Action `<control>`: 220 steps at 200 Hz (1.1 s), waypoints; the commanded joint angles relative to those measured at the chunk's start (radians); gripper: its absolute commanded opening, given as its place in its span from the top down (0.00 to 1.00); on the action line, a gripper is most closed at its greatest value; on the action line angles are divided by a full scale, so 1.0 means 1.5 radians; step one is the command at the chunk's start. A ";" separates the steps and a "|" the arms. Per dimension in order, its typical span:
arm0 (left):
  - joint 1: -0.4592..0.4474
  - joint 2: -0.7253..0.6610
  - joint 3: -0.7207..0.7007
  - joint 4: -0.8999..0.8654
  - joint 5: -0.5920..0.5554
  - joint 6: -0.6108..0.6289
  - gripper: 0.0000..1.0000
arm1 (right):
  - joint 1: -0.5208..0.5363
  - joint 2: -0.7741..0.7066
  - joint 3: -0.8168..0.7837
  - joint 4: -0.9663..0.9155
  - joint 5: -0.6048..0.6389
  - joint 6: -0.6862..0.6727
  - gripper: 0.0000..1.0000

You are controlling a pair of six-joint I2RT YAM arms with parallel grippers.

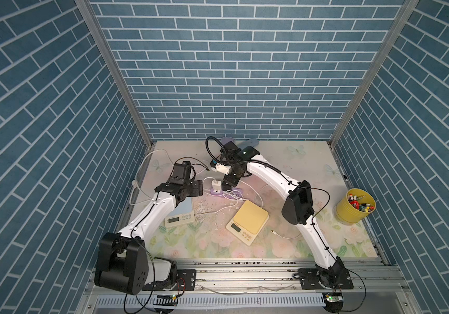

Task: Charge the electronic scale
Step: Insert the charging cable into the plug.

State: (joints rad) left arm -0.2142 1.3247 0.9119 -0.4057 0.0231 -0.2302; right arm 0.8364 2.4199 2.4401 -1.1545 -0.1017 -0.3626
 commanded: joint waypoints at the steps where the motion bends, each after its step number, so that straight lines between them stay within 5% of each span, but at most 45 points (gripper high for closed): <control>1: 0.005 0.006 0.013 0.005 0.007 -0.003 0.22 | -0.002 0.053 0.038 -0.113 -0.013 -0.038 1.00; 81: 0.005 0.004 0.009 -0.001 0.008 -0.002 0.22 | -0.008 0.171 0.062 -0.091 -0.060 -0.056 1.00; 109: 0.005 0.003 0.010 0.005 0.010 0.000 0.22 | -0.022 0.173 0.025 -0.024 0.001 -0.051 1.00; 153: 0.007 -0.038 -0.004 0.016 -0.005 0.004 0.22 | -0.042 0.178 0.106 -0.001 0.081 -0.078 1.00; 220: 0.008 -0.045 0.002 -0.002 -0.009 0.004 0.22 | -0.027 0.131 0.109 0.034 0.021 -0.146 0.97</control>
State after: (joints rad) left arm -0.2115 1.2594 0.9115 -0.3920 0.0216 -0.2310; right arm 0.7803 2.5740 2.6411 -1.0676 -0.0834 -0.4808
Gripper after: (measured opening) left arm 0.785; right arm 0.073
